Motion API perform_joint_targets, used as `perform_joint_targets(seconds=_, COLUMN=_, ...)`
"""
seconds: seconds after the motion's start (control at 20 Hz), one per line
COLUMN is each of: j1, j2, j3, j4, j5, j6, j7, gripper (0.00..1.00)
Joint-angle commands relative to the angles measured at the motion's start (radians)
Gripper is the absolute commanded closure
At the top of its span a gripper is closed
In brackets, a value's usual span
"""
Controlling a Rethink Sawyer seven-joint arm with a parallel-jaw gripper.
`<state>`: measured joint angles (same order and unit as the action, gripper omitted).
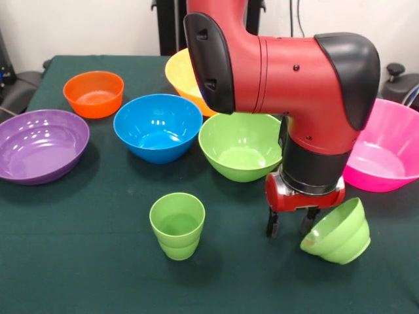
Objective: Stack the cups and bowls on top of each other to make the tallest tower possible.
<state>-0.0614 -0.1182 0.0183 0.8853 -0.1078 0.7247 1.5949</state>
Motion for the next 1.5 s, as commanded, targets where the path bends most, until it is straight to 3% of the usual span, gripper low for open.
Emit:
perform_joint_targets(seconds=0.05, j1=0.024, j2=-0.026, j3=0.068, j4=0.042, j5=0.009, j6=0.031, j7=0.075, gripper=0.00)
perform_joint_targets(seconds=0.6, j1=0.049, j2=-0.050, j3=0.052, j4=0.074, j5=0.023, j6=0.034, j7=0.132, gripper=0.00)
perform_joint_targets(seconds=0.85, j1=0.057, j2=-0.089, j3=0.044, j4=0.159, j5=0.026, j6=-0.017, j7=0.158, gripper=0.00)
perform_joint_targets(seconds=1.1, j1=0.052, j2=-0.082, j3=0.050, j4=0.189, j5=0.025, j6=-0.089, j7=0.175, gripper=0.00)
perform_joint_targets(seconds=1.5, j1=0.049, j2=-0.018, j3=0.042, j4=0.102, j5=0.027, j6=-0.125, j7=0.170, gripper=0.00)
